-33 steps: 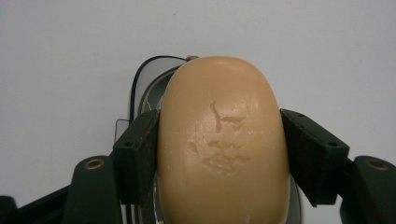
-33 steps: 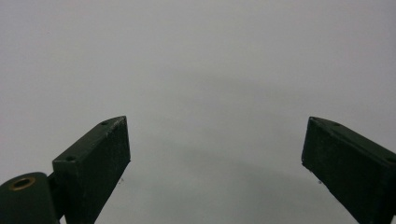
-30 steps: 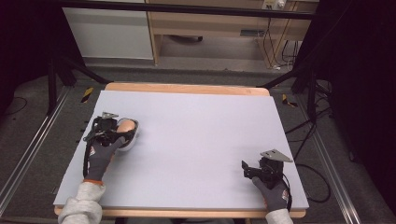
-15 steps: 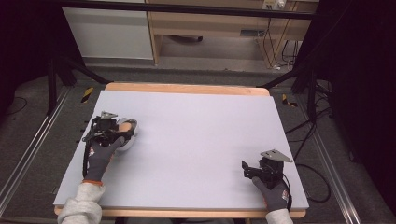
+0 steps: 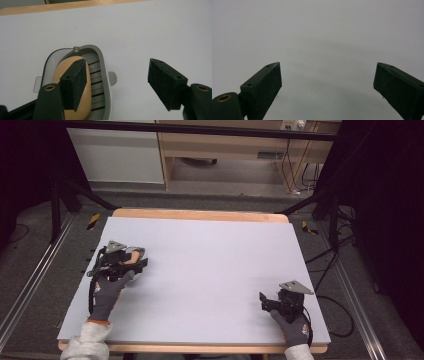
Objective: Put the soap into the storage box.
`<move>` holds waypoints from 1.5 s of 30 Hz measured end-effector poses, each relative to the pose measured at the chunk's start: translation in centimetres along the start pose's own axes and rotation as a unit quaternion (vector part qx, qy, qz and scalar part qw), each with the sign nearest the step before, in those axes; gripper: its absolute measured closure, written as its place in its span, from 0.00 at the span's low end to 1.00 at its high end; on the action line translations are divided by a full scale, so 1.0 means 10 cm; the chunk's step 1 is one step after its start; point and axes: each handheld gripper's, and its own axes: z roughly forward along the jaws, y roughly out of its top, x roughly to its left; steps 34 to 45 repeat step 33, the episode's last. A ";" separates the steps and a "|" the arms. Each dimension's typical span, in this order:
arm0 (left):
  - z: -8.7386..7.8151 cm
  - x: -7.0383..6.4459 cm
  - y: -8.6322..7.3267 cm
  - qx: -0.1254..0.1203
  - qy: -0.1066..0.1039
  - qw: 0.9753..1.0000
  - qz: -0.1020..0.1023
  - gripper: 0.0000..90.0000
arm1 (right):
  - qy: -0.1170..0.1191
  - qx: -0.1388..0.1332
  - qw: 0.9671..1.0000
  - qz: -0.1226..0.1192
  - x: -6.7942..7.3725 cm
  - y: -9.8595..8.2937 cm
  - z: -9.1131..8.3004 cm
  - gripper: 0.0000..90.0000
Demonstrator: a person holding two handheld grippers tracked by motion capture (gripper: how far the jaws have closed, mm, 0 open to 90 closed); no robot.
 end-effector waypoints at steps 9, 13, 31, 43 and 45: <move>-0.07 -0.13 -0.15 0.007 -0.014 1.000 0.017 0.35 | -0.002 0.003 1.000 0.005 -0.04 -0.02 -0.01 0.09; -0.10 -0.16 -0.24 0.007 -0.018 1.000 0.023 0.35 | -0.006 0.005 1.000 0.006 -0.05 -0.02 -0.01 0.09; -0.35 -0.17 -0.69 0.000 -0.005 1.000 0.018 0.33 | -0.015 0.008 1.000 0.020 -0.17 -0.06 -0.04 0.09; -0.38 -0.16 -0.73 0.006 -0.003 1.000 0.018 0.33 | -0.016 0.008 1.000 0.022 -0.17 -0.06 -0.03 0.09; -0.38 -0.16 -0.73 0.006 -0.003 1.000 0.018 0.33 | -0.016 0.008 1.000 0.022 -0.17 -0.06 -0.03 0.09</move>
